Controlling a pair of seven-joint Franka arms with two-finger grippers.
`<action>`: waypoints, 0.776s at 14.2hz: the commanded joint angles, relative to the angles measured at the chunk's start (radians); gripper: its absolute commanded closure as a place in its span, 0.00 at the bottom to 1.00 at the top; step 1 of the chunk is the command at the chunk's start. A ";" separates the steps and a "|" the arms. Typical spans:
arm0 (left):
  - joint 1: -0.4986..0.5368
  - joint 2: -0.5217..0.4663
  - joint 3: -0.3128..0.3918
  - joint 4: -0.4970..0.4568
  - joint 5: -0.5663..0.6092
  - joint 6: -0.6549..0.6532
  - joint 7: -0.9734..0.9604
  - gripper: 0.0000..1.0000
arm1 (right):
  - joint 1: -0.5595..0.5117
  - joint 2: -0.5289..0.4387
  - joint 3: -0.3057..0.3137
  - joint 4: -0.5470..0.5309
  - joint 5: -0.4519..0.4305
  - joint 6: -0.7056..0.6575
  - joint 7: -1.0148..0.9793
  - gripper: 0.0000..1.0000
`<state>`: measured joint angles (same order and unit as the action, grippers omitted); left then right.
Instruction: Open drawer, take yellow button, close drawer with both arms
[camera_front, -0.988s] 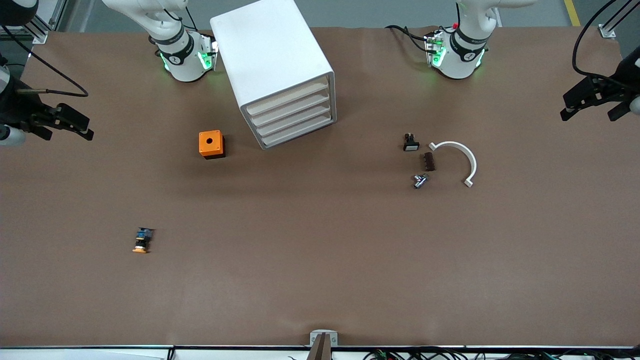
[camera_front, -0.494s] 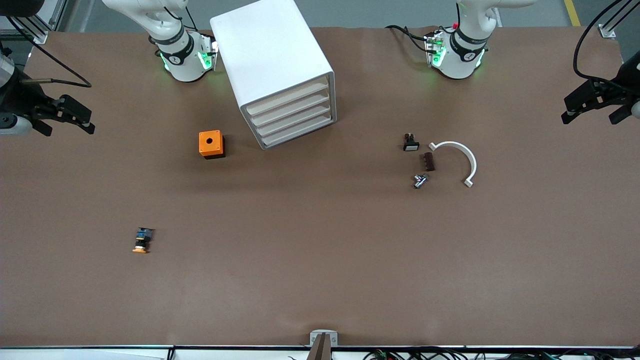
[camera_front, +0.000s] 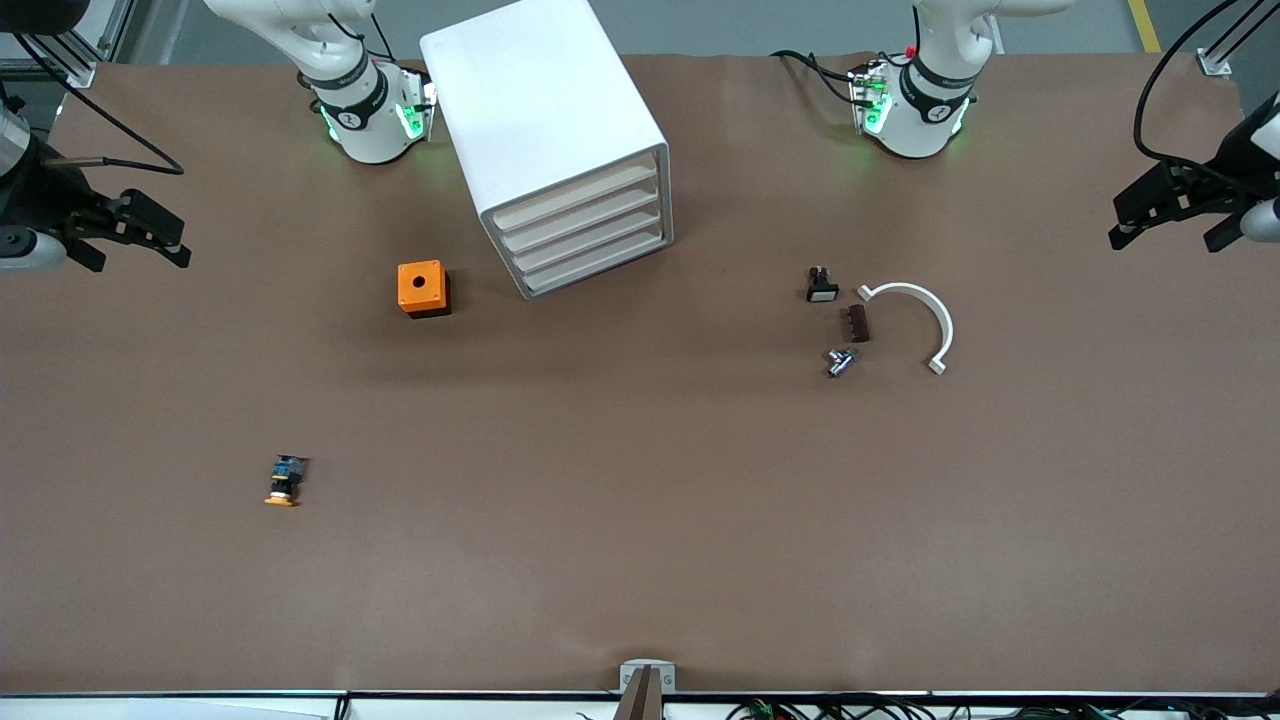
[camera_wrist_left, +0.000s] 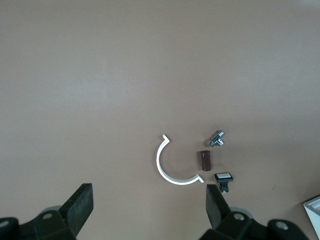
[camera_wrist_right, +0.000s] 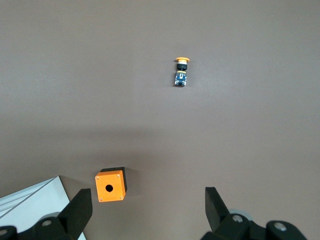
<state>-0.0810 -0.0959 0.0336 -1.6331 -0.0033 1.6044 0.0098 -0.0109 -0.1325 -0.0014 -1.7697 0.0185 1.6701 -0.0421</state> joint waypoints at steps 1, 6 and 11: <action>-0.002 0.015 -0.004 0.038 0.009 -0.008 0.009 0.01 | 0.002 -0.027 -0.005 -0.020 0.004 -0.016 0.013 0.00; 0.000 0.016 -0.004 0.041 0.009 -0.008 -0.002 0.01 | 0.002 -0.030 -0.006 -0.020 0.006 -0.018 0.053 0.00; 0.001 0.016 -0.004 0.041 0.009 -0.008 -0.005 0.01 | 0.005 -0.029 -0.006 -0.020 0.006 -0.016 0.048 0.00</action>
